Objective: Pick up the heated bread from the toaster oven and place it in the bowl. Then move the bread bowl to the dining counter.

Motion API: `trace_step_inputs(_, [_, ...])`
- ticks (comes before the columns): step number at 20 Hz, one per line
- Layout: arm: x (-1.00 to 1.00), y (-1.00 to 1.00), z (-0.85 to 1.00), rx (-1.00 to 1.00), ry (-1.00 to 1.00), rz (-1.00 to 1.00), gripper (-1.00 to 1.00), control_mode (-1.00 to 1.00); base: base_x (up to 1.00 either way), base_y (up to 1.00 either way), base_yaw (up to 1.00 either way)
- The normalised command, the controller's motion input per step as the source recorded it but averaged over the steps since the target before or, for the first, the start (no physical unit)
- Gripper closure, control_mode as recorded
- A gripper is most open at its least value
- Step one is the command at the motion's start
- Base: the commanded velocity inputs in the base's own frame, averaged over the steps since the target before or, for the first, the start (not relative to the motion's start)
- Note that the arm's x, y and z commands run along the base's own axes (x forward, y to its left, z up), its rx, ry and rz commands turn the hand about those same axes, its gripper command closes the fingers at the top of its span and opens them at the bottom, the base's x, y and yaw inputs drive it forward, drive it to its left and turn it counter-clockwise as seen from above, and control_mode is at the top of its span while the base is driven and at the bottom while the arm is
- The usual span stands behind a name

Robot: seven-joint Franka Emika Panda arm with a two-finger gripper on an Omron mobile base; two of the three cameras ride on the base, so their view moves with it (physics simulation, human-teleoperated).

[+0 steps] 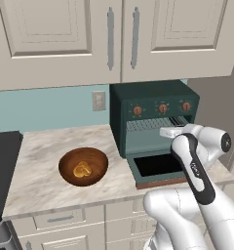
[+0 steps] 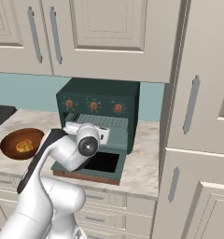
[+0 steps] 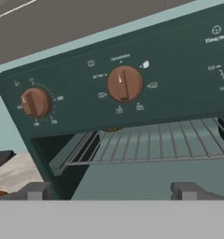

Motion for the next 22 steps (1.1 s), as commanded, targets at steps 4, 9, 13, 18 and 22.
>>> trace_step_inputs(4, [0.09, -0.01, 0.00, 0.00, 0.00, 0.00, -1.00, -1.00, 0.00, 0.00, 0.00])
trace_step_inputs(9, [0.00, -0.22, -0.04, 0.02, 0.00, 0.00, -1.00, -1.00, 0.00, 0.00, 0.00])
trace_step_inputs(13, [0.00, -0.39, -0.04, 0.01, 0.00, -0.03, -1.00, -1.00, 0.00, 0.00, 0.00])
trace_step_inputs(18, [0.08, -0.31, -0.09, 0.00, 0.00, -0.07, -1.00, -1.00, 0.00, 0.00, 0.00])
trace_step_inputs(22, [0.23, -0.12, -0.10, 0.00, 0.00, -0.09, -1.00, -1.00, 0.00, 0.00, 0.00])
